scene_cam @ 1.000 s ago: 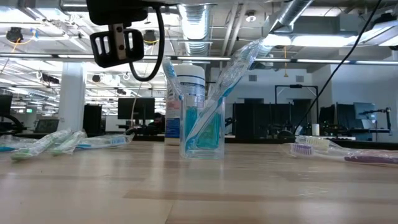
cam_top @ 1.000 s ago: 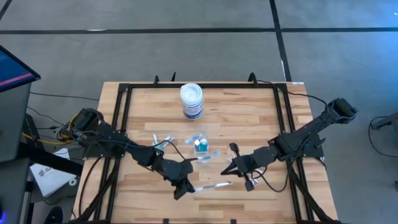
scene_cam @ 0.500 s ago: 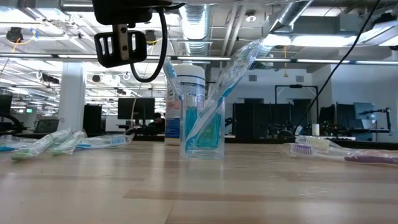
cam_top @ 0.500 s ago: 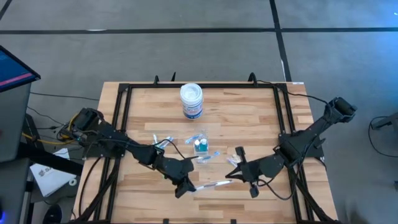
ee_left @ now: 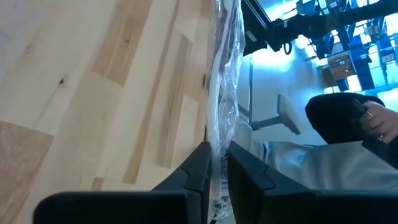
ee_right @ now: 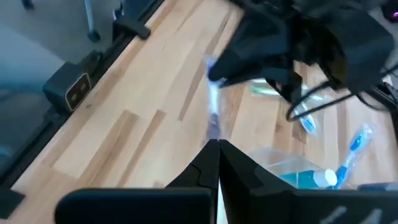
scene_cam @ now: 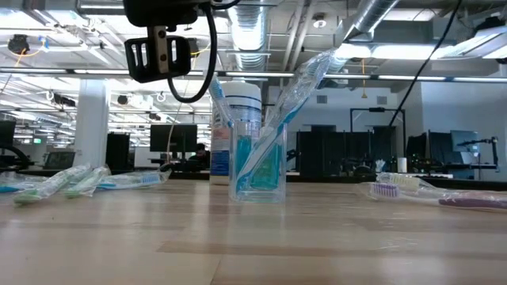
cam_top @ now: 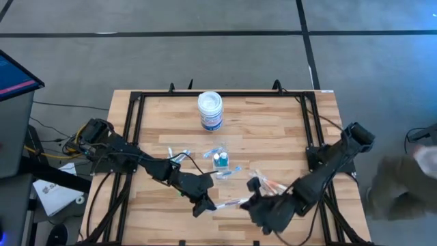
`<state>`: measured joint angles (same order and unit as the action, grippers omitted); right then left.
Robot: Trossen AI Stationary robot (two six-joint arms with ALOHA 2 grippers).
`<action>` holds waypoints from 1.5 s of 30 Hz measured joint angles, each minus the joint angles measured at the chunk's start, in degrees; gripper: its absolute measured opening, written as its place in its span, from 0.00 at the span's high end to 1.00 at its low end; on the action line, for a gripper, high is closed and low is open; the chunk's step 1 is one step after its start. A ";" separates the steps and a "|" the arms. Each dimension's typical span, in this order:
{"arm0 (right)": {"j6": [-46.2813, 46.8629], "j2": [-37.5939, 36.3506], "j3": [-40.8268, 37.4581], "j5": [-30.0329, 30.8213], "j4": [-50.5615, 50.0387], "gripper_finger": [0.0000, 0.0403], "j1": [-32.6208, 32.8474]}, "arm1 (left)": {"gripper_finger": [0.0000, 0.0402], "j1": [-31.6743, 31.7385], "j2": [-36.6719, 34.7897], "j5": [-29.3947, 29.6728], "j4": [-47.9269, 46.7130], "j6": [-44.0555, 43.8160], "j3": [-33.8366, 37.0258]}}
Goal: Pick & Place toothbrushing station
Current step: Put the right purple toothbrush into the Transparent organizer
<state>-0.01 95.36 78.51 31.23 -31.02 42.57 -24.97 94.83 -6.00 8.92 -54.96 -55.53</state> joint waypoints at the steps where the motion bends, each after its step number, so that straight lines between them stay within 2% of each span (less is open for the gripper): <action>1: -0.02 1.62 2.06 0.52 -2.19 1.00 0.28 | 0.92 -0.02 0.02 0.00 0.09 0.00 0.00; 7: 0.01 9.23 12.28 6.52 -12.91 1.00 1.63 | 0.92 0.00 0.02 -0.03 0.45 0.02 0.00; 18: 2.09 18.47 22.58 6.59 -21.72 1.00 1.67 | 0.92 -0.02 0.02 -0.07 0.57 0.02 0.00; 29: 5.45 19.44 23.55 7.50 -23.27 0.99 2.02 | 0.91 -0.02 0.02 -0.08 0.59 0.02 0.00; 38: 6.08 19.44 23.55 7.65 -23.90 0.83 1.87 | 0.91 -0.02 0.02 -0.09 0.57 0.04 0.00; 45: 6.08 19.44 23.55 7.64 -24.26 0.76 1.55 | 0.91 -0.02 0.02 -0.09 0.57 0.04 0.00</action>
<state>6.07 114.80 102.06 38.87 -55.29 44.12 -24.99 94.85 -6.09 9.50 -54.92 -55.53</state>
